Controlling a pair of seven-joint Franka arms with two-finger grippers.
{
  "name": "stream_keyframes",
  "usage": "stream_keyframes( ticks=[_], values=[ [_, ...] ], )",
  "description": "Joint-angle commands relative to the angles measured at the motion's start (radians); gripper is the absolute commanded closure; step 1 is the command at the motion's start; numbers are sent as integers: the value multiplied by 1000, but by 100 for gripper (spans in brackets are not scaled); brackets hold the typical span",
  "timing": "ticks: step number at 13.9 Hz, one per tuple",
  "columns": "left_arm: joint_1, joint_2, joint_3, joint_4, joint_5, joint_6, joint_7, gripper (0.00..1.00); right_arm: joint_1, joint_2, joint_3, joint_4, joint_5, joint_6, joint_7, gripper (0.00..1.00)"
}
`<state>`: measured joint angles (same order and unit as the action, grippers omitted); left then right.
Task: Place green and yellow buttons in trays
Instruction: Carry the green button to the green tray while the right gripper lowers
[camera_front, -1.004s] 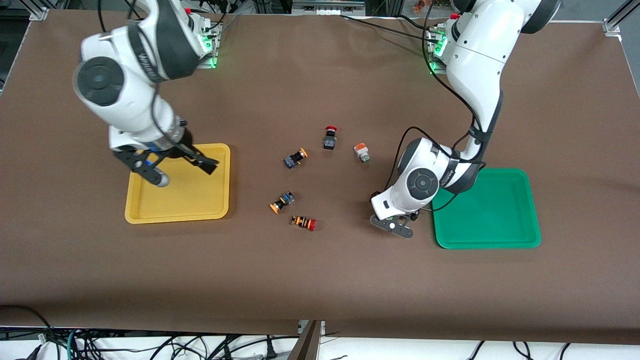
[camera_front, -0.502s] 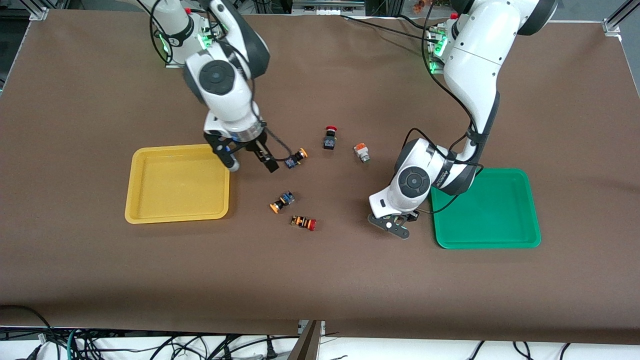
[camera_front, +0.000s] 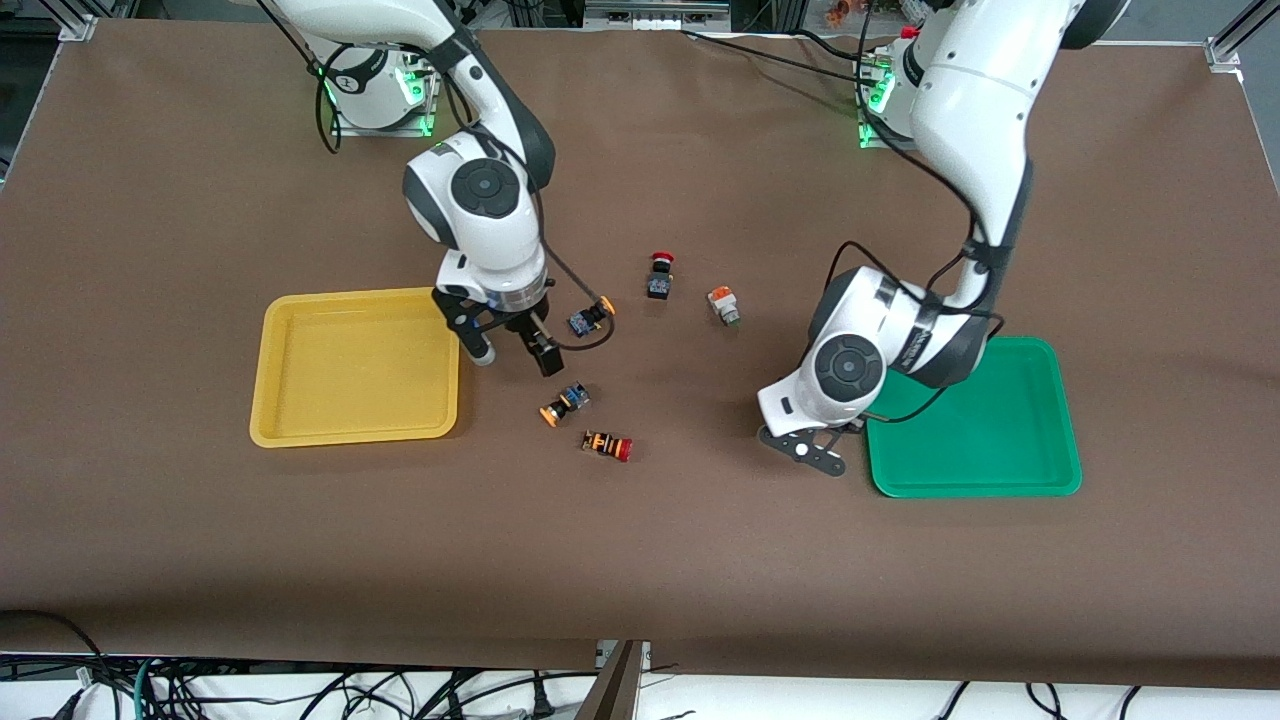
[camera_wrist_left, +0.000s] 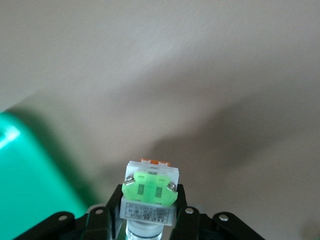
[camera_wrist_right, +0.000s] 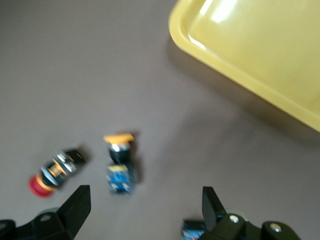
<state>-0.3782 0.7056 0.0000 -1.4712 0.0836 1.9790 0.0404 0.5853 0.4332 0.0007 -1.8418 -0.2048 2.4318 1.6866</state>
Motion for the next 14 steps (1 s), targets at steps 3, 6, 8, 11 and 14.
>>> stream_keyframes(
  ticks=[3,6,8,11,14],
  values=[
    [172,-74,-8,-27,24,-124,462,100,-10,33,-10,27,-64,91,12,2],
    [243,-28,-14,-34,13,-68,663,100,-2,96,-14,35,-67,141,15,2],
    [248,-23,-14,-69,19,-28,694,99,-4,133,-16,53,-67,147,16,2],
    [259,-14,-14,-90,21,12,708,95,19,192,-18,76,-64,154,24,2],
    [282,-12,-34,-130,-7,77,704,47,21,228,-18,128,-67,164,56,2]
  ],
)
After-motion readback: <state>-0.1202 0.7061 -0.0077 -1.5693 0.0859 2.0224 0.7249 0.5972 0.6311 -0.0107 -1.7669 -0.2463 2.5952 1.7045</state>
